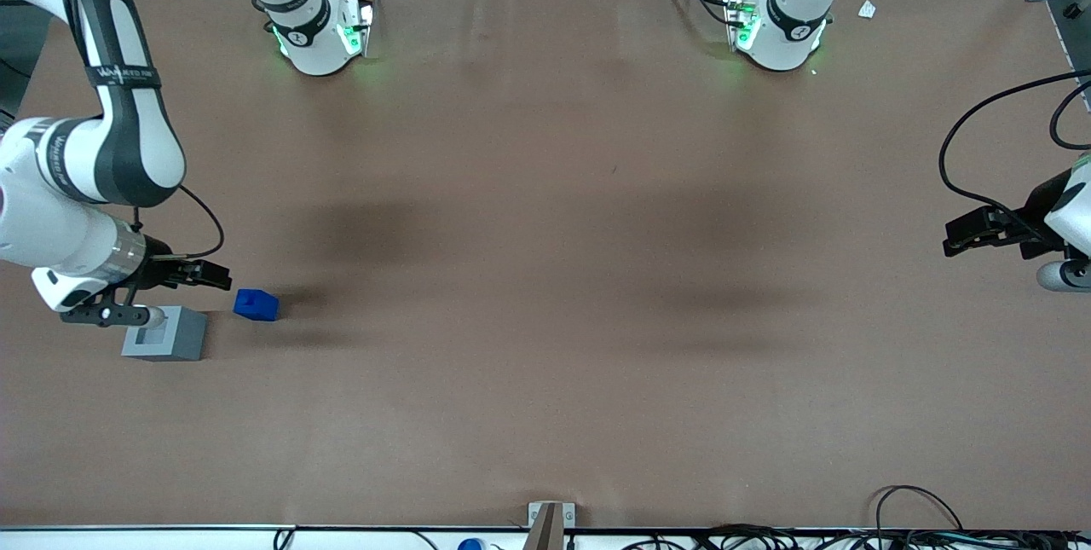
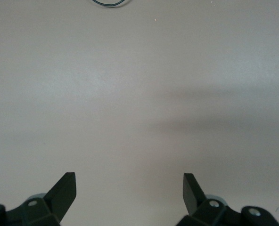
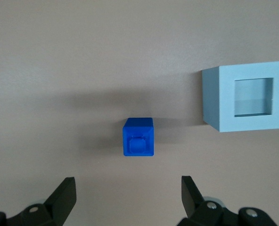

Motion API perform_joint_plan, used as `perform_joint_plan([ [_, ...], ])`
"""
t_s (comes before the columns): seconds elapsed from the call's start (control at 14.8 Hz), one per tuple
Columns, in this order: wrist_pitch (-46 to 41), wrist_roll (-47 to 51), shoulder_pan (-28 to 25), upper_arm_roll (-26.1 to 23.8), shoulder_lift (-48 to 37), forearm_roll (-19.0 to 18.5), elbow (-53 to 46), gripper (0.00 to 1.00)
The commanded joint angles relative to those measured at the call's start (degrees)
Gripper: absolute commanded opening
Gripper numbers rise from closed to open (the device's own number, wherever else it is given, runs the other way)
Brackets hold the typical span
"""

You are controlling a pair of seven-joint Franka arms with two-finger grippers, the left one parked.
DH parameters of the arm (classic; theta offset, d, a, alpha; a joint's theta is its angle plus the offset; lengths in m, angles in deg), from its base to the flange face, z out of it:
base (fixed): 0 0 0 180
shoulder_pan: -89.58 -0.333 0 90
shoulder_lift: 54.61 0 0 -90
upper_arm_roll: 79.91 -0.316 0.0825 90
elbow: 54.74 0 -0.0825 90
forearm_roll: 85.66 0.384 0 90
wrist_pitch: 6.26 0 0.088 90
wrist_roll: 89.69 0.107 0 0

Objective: Insert blue part into gray base with right arm
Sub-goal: 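Move the open right gripper down over the blue block and close it, then lift the blue block with the right gripper toward the gray base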

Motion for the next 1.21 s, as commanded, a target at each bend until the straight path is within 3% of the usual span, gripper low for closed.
perform_joint_plan([
  [0.0,2.5,0.2,0.1,-0.2,1.8,-0.7,0.7,0.97],
  [0.27,5.8,0.2,0.2,-0.2,5.2,-2.6,0.7,0.94],
  [1.15,12.3,0.4,0.6,-0.3,12.1,-2.6,0.9,0.88],
])
